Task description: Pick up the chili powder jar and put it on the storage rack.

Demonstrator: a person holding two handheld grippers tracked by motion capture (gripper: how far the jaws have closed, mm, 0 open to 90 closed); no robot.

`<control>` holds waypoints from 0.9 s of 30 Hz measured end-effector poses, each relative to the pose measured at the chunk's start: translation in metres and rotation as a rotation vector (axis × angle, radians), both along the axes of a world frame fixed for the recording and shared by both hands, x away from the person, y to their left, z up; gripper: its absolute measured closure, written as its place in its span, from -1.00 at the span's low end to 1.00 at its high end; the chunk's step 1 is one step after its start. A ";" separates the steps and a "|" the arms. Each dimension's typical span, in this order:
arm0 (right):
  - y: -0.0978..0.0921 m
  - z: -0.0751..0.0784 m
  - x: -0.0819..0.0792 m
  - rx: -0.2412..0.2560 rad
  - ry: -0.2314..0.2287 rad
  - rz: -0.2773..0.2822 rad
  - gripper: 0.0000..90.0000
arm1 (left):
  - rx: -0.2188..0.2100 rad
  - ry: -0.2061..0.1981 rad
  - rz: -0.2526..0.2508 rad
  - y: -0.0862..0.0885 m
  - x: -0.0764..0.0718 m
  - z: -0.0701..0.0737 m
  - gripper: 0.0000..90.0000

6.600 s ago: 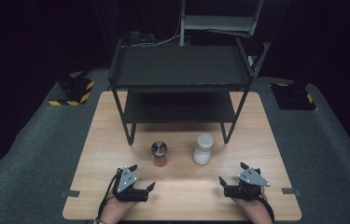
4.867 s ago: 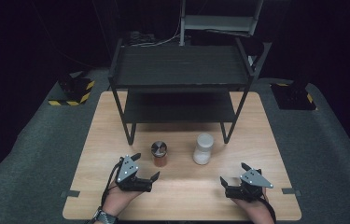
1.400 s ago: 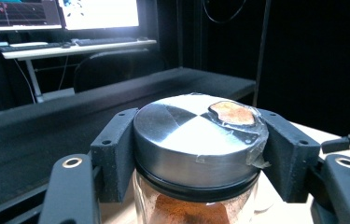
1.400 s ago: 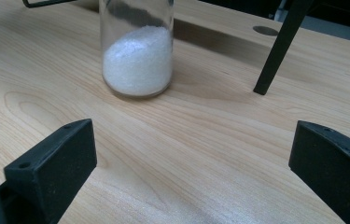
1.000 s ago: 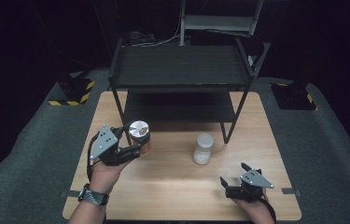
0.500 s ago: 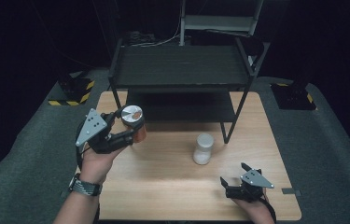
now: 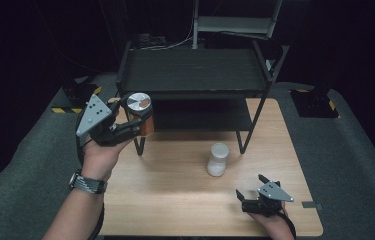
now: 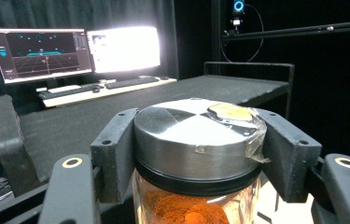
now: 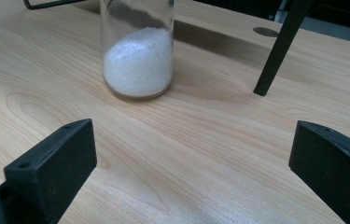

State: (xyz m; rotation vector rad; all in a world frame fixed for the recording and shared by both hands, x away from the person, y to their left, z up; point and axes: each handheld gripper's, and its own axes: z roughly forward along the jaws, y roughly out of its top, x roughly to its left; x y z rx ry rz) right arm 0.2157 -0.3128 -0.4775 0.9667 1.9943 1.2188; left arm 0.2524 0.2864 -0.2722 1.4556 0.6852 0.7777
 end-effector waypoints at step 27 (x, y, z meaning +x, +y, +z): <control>-0.002 -0.001 -0.001 0.014 0.001 -0.001 -1.00 | 0.012 -0.020 0.061 -0.023 0.040 0.062 -0.23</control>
